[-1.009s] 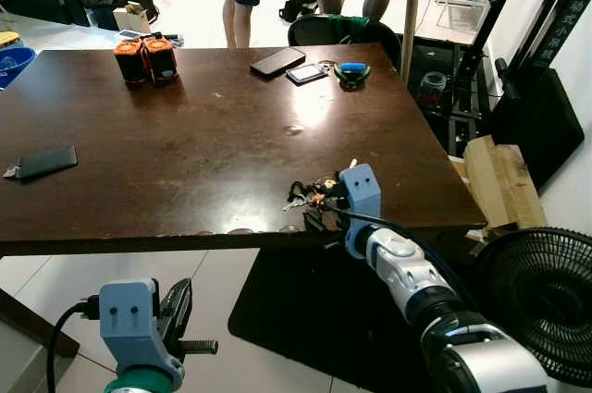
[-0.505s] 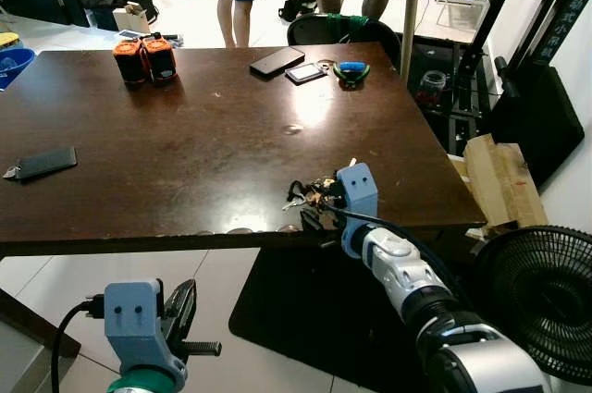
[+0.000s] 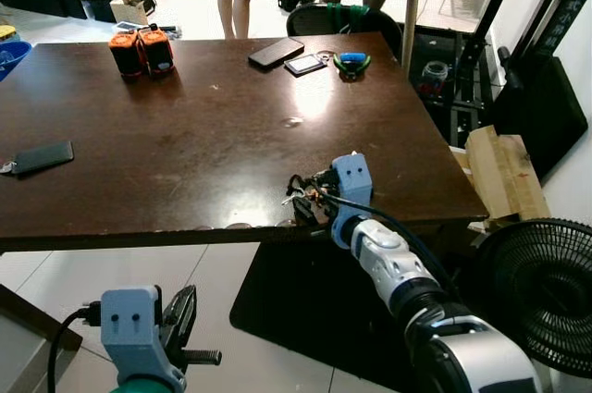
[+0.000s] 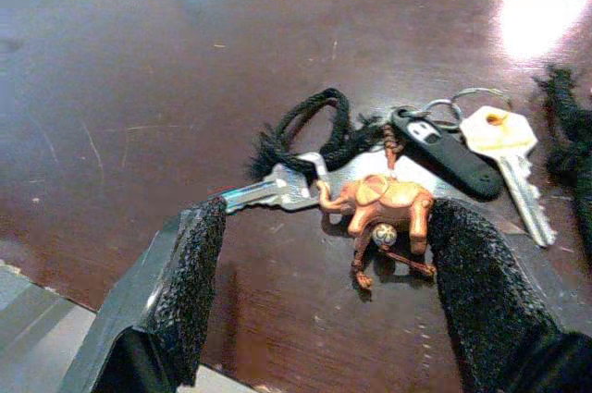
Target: Hang keys on a hook
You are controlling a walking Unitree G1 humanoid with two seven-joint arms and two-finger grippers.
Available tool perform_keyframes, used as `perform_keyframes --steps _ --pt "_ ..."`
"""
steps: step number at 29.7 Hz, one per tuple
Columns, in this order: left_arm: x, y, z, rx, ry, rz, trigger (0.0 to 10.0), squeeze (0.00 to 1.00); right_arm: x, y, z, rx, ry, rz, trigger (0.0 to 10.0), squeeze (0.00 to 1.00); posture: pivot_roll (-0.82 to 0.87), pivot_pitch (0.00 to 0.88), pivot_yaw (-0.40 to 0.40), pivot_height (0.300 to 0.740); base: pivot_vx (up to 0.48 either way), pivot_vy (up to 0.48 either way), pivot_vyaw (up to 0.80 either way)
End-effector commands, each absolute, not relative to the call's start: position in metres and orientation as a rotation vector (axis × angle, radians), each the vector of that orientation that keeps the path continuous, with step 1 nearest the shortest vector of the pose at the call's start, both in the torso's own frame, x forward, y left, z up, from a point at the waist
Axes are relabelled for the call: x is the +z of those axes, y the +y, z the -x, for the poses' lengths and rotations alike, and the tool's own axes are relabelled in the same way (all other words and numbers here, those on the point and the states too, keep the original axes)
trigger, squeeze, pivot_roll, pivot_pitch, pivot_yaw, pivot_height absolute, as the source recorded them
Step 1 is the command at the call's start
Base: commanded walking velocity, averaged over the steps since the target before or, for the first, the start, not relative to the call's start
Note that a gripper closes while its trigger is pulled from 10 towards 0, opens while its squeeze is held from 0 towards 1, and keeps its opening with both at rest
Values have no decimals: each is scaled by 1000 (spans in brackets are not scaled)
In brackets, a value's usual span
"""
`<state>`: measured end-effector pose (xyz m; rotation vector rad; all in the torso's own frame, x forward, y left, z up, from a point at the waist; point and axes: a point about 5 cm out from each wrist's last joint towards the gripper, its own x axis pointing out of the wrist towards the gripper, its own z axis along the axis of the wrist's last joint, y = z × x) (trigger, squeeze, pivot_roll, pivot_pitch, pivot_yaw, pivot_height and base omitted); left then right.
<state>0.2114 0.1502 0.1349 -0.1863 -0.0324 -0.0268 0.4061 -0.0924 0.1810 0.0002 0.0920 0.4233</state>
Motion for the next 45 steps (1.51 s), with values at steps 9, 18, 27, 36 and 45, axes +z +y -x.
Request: perform_keyframes --steps 9,18,27,36,45 --pt "130 150 -202 -30 12 194 10000 0 157 -85 -398 477 159 198 10000 0 47 241 127 740 0 0 0" --pt "131 147 -203 -60 17 198 10000 0 152 -88 -395 526 146 365 10000 0 42 232 129 740 0 0 0" --pt "132 146 -202 -69 19 199 10000 0 150 -88 -394 546 140 413 9647 0 43 231 128 740 0 0 0" --pt "133 147 -203 -75 17 197 10000 0 150 -88 -393 557 134 421 0 0 46 231 130 740 0 0 0" --pt "133 147 -205 -76 15 196 10000 0 152 -89 -394 555 123 422 0 0 47 236 130 740 0 0 0"
